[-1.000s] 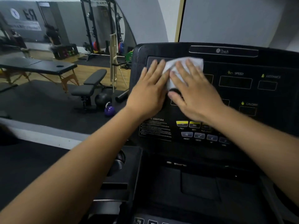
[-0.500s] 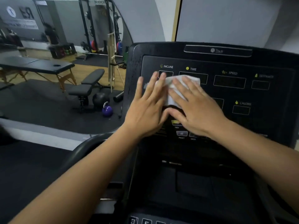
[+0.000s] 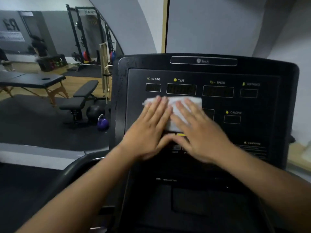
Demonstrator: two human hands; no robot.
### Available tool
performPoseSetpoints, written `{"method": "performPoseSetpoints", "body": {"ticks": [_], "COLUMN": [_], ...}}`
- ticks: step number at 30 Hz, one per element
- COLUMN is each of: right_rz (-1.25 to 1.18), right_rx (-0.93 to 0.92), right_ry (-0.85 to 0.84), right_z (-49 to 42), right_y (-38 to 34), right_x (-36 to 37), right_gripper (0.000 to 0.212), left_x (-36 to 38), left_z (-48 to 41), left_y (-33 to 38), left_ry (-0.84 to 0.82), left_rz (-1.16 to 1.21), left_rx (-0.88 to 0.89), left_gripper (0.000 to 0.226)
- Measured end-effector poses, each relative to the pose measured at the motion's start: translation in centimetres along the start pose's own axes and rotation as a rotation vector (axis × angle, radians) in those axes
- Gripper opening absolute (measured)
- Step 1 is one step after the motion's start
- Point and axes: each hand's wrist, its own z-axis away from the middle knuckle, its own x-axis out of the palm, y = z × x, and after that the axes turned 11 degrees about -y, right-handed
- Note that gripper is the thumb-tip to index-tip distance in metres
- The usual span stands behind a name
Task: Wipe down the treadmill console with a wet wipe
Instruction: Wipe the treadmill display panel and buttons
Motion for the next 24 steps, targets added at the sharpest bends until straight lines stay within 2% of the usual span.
{"method": "performPoseSetpoints", "body": {"ticks": [3,6,9,12,14,24], "right_rz": [0.048,0.088,0.015,-0.023,0.001,0.047], "right_rx": [0.084,0.081,0.024,-0.044,-0.082,0.102], "right_ry": [0.025,0.02,0.025,-0.073,-0.111,0.018], "right_z": [-4.0,-4.4,-0.6,5.8,7.1,-6.5], "right_y": [3.2,3.8,1.2,-3.2,-3.3,3.7], "right_x": [-3.9,-4.5,-1.0,3.2,4.3,-5.7], "right_gripper": [0.074,0.073,0.074,0.078,0.08,0.075], "left_x": [-3.6,-3.9,-1.2,1.8,2.8,-5.5], "left_z": [-5.2,-5.9,-1.9,4.3,5.5,-7.7], "left_y": [-2.5,-2.4,0.9,4.5,4.7,-3.3], "left_ry": [0.018,0.028,0.027,-0.074,-0.098,-0.003], "left_rz": [0.02,0.045,0.094,0.114,0.095,0.084], "left_rx": [-0.05,-0.056,-0.027,0.027,0.061,-0.15], "left_gripper": [0.078,0.078,0.075,0.073,0.076,0.078]}}
